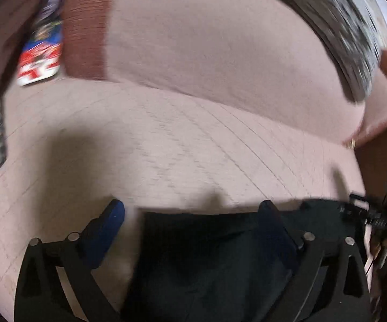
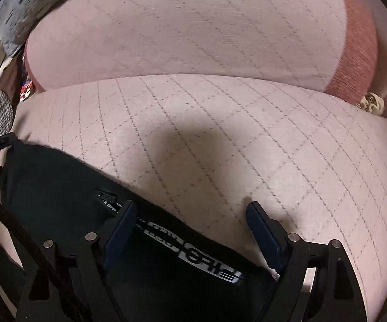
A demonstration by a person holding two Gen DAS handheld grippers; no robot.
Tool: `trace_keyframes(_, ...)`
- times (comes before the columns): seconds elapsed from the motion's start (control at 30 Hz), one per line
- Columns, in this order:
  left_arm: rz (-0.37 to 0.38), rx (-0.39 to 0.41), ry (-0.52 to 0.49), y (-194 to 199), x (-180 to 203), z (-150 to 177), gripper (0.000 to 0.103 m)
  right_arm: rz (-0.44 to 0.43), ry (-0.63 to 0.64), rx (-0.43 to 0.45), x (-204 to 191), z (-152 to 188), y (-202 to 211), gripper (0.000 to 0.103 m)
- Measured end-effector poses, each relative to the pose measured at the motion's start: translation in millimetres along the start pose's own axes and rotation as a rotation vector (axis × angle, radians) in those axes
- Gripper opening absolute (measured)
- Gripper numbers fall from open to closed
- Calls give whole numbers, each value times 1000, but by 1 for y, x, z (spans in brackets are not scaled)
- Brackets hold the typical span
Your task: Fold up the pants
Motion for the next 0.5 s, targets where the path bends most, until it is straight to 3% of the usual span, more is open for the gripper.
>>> trace_keyframes(0.07,53,-9,-58,-1,20,6,99,-24,20,1,-6,1,1,88)
trace_keyframes(0.13,82,-20,-100,-2,34,12,88,-43,44,5,-14,6,1,84)
trace_keyframes(0.17,63,-19,-130,-2,39,15,52,-37,56,9,-18,8,1,79)
trace_keyframes(0.2,17,-26,-161,-2,41,17,10,-10,76,15,-22,9,1,64)
trace_keyframes(0.23,16,-42,-162,-1,43,19,10,-16,91,29,-27,9,2,40)
trace_keyframes(0.3,13,-19,-140,6,41,14,10,-31,55,35,-30,8,6,13)
trace_keyframes(0.5,-35,90,-140,51,47,6,10,-50,-10,96,-31,14,35,8)
Point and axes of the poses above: each gripper's, at about its wrist camera, not at the fingertips, and y roughly against the way its jaws point, x to its right, z to its underside, the point moved 7 cm from there along -y, roughly the way its jaws point, and after that the axes turned 2 degrees about -x, right-handed, at the moved point
